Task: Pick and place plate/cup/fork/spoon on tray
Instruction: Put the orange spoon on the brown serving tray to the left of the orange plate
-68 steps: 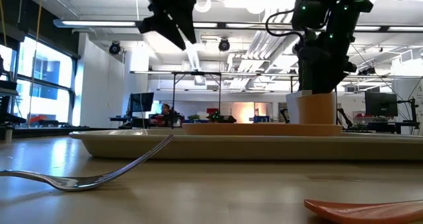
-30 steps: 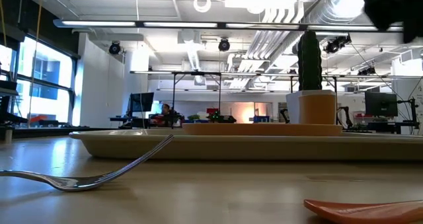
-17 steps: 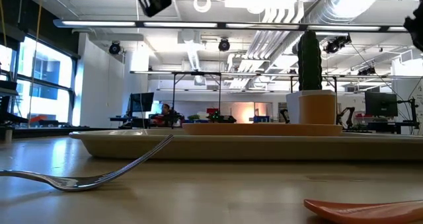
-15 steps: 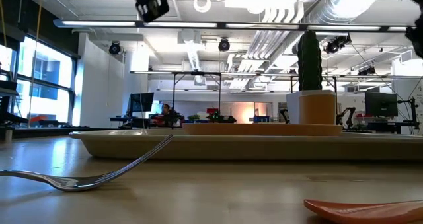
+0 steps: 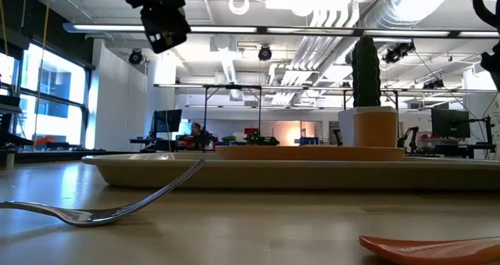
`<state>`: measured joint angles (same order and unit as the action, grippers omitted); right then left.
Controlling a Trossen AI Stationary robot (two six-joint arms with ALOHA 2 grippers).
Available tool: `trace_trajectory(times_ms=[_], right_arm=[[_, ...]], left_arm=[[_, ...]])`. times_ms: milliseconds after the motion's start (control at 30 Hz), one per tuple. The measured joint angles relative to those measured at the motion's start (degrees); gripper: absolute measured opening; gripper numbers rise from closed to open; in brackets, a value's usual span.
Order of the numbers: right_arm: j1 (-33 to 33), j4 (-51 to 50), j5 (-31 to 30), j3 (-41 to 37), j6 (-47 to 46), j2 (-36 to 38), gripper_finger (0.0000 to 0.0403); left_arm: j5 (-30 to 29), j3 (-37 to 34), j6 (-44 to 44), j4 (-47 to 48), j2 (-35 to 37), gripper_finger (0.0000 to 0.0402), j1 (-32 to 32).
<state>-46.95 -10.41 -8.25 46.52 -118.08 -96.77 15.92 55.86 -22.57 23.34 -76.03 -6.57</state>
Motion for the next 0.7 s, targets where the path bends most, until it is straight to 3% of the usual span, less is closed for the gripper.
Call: trace_trajectory(times_ms=[367,700], right_arm=[[3.60,1.24,-0.11,0.00,7.43,-0.11,0.0010],[4.34,-2.05,4.02,2.78,12.01,3.67,0.0001]], left_arm=[[-1.70,0.02,0.11,-0.92,-0.72,0.0140,0.02],[-1.72,0.02,0.15,-0.99,-0.72,0.0140,0.22]])
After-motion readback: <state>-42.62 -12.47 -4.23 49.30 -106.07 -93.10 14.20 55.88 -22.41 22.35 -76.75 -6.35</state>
